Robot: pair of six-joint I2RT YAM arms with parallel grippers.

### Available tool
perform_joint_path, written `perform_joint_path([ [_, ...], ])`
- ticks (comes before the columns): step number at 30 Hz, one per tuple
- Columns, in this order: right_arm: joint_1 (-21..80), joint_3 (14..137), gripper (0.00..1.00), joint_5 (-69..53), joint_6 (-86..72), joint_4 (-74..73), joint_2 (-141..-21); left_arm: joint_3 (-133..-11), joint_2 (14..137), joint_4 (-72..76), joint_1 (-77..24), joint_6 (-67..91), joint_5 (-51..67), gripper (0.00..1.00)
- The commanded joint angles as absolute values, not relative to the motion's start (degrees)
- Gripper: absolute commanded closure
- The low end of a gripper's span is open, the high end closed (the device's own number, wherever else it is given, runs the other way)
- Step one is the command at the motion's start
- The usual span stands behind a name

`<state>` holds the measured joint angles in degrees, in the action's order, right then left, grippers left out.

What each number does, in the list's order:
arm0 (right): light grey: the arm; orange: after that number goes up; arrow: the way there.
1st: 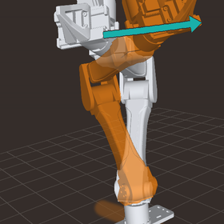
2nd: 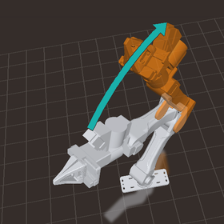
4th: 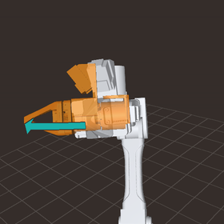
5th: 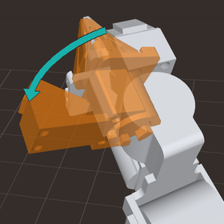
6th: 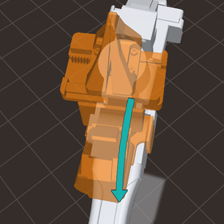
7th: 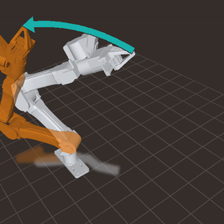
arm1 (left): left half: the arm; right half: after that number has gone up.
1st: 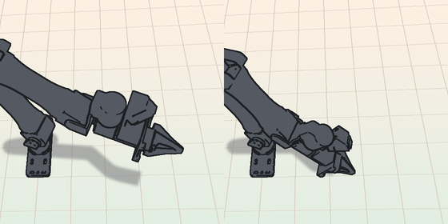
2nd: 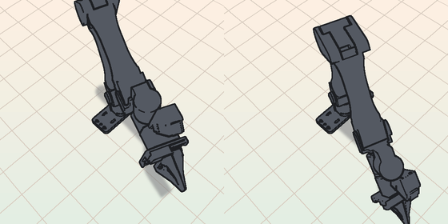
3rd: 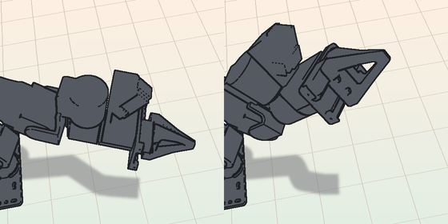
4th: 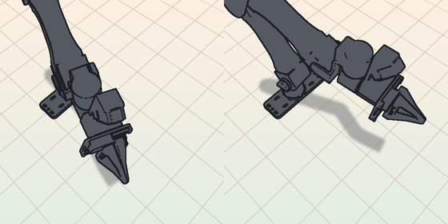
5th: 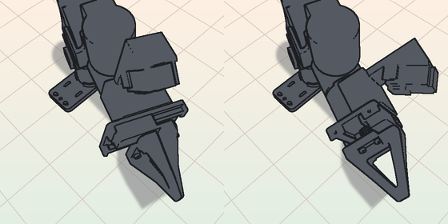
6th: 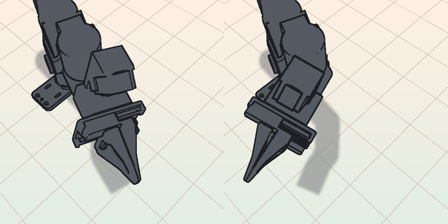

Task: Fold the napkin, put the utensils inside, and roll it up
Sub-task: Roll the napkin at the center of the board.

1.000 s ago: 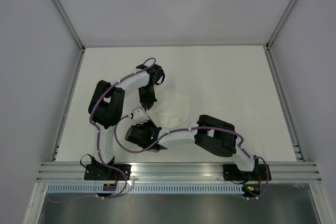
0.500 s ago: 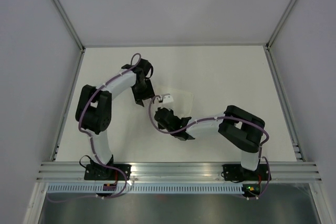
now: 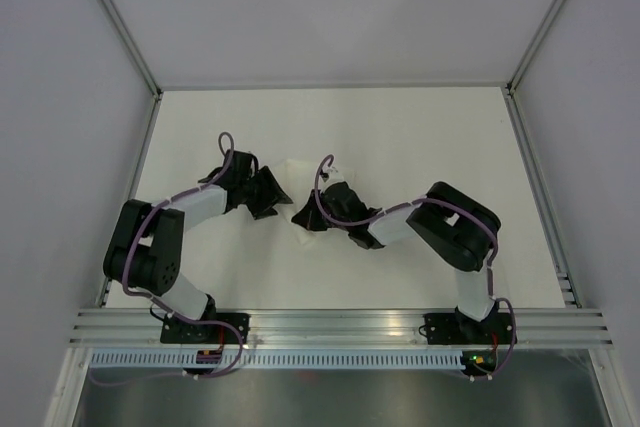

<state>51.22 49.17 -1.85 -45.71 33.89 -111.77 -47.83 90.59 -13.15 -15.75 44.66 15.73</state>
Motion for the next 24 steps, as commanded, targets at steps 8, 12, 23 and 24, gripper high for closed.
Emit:
perform_joint_path([
  [8, 46.06, 45.61, 1.00, -17.84, -49.92, 25.84, -120.58, -34.90, 89.03, 13.53, -12.92, 47.46, 19.69, 0.38],
  [12, 45.62, 46.14, 1.00, -19.77, -50.71, 26.01, -121.11, -35.33, 90.61, 11.96, -12.92, 47.46, 16.88, 0.40],
  [23, 45.26, 47.64, 1.00, -21.27, -51.77, 25.40, -121.64, -40.24, 92.99, 3.09, -13.18, 45.44, 10.29, 0.61],
  [24, 45.26, 47.64, 1.00, -21.27, -51.94, 25.31, -121.55, -40.95, 93.42, 1.68, -13.71, 45.44, 9.67, 0.68],
])
